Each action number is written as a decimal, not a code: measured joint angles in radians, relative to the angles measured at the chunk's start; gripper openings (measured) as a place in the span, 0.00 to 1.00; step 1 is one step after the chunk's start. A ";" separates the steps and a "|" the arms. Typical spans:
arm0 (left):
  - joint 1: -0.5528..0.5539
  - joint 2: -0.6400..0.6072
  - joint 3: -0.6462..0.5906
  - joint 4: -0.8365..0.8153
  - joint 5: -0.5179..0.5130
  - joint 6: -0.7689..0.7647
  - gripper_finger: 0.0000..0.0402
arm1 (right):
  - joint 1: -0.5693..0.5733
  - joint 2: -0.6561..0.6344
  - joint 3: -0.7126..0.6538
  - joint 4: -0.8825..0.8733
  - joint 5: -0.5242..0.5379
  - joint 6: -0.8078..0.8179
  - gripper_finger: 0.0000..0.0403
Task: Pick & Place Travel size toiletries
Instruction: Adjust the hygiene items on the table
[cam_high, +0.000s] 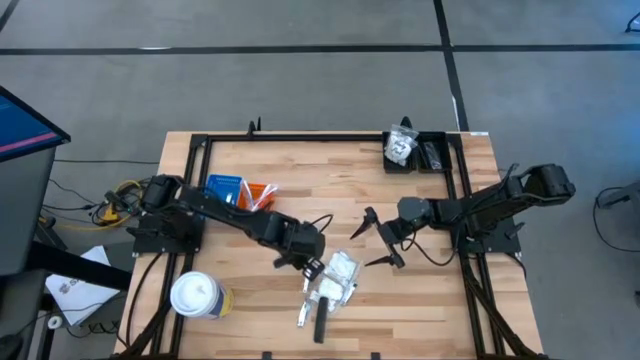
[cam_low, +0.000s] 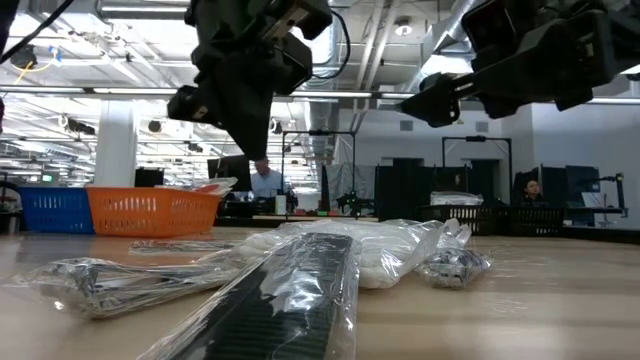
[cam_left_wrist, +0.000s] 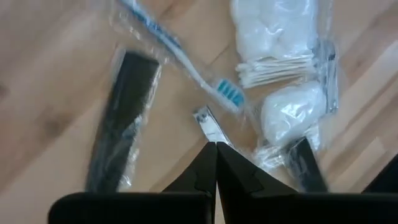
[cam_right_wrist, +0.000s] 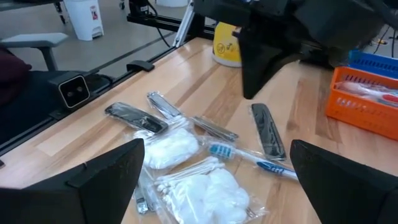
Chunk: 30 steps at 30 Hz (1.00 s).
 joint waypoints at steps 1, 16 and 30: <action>0.007 -0.003 0.000 0.000 -0.020 0.039 0.00 | 0.000 0.000 0.000 0.000 0.000 0.001 0.98; 0.102 -0.385 -0.118 0.242 -0.699 0.790 0.00 | -0.290 -0.123 -0.001 -0.012 0.080 -0.026 0.99; 0.516 -0.729 -0.574 0.918 -0.208 1.169 0.00 | -0.624 -0.021 0.028 0.250 -0.035 -0.043 0.98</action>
